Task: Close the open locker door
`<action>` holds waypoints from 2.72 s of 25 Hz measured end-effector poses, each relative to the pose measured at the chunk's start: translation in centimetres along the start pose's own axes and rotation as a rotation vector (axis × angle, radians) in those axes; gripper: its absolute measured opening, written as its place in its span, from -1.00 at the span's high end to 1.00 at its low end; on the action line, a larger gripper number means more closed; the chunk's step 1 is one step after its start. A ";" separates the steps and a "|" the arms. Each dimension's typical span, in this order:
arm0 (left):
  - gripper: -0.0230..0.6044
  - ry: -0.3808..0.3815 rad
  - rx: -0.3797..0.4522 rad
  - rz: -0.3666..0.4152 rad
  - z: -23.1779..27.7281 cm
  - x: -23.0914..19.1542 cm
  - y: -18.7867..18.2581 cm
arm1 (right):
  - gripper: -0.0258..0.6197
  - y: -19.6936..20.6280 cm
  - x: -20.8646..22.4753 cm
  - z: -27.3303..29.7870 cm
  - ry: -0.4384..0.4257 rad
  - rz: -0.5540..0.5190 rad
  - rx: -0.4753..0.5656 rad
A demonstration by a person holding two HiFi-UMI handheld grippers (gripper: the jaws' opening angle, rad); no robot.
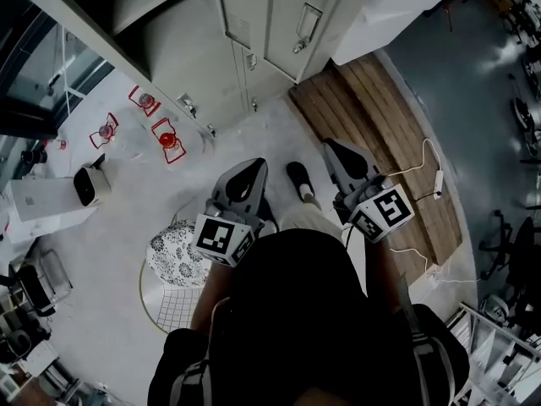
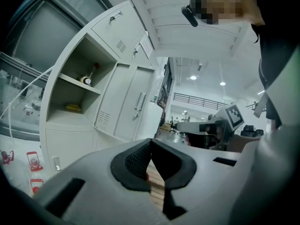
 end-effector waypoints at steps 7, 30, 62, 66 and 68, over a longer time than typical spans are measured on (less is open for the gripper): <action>0.87 -0.091 0.028 -0.008 2.6 1.0 -1.4 | 0.91 -2.9 4.8 2.4 -0.082 -0.032 0.018; 0.87 -0.308 0.092 0.034 14.2 2.5 -6.2 | 0.73 -8.9 17.2 11.8 -0.476 -0.095 -0.019; 0.87 -0.547 0.145 0.046 15.0 6.6 -4.6 | 0.82 -10.6 17.4 15.5 -0.805 -0.126 0.010; 0.87 -0.573 0.157 0.031 14.1 6.4 -4.1 | 0.83 -10.4 16.8 15.6 -0.819 -0.123 0.008; 0.87 -0.583 0.164 0.028 13.7 6.2 -3.8 | 0.83 -10.3 16.5 15.5 -0.820 -0.123 0.008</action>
Point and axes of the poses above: the fingertips, and each gripper's own axes: z forward along the fingers, x to its right, y out of its underside, the point moved 10 cm from there along -z, backward along the fingers, and after that the axes turned 3 degrees about x, right-handed, at the moved point
